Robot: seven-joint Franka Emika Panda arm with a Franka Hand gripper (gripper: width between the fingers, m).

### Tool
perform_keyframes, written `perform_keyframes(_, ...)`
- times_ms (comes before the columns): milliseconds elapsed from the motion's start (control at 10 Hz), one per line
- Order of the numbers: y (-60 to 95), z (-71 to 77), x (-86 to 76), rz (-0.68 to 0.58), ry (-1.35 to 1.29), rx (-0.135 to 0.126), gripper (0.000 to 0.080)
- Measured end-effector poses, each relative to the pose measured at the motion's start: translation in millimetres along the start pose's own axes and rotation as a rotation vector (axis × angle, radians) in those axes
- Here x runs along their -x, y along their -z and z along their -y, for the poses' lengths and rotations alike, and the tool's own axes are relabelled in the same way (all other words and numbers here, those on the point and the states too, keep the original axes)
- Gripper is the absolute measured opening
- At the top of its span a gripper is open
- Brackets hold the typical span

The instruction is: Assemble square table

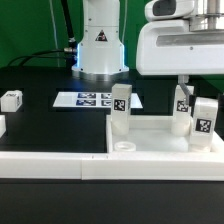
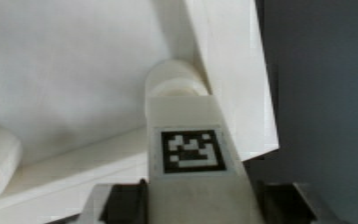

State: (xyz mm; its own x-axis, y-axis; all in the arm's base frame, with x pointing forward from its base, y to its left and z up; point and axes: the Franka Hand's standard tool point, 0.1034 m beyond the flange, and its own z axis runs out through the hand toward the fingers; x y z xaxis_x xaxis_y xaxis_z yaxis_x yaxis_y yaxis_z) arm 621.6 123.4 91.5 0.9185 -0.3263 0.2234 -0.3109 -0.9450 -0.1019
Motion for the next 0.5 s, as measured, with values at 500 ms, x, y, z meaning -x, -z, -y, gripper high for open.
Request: perform_keyframes(500, 0.3, 1.6, 3.6, -0.014, -0.07, 0.012, 0.0297)
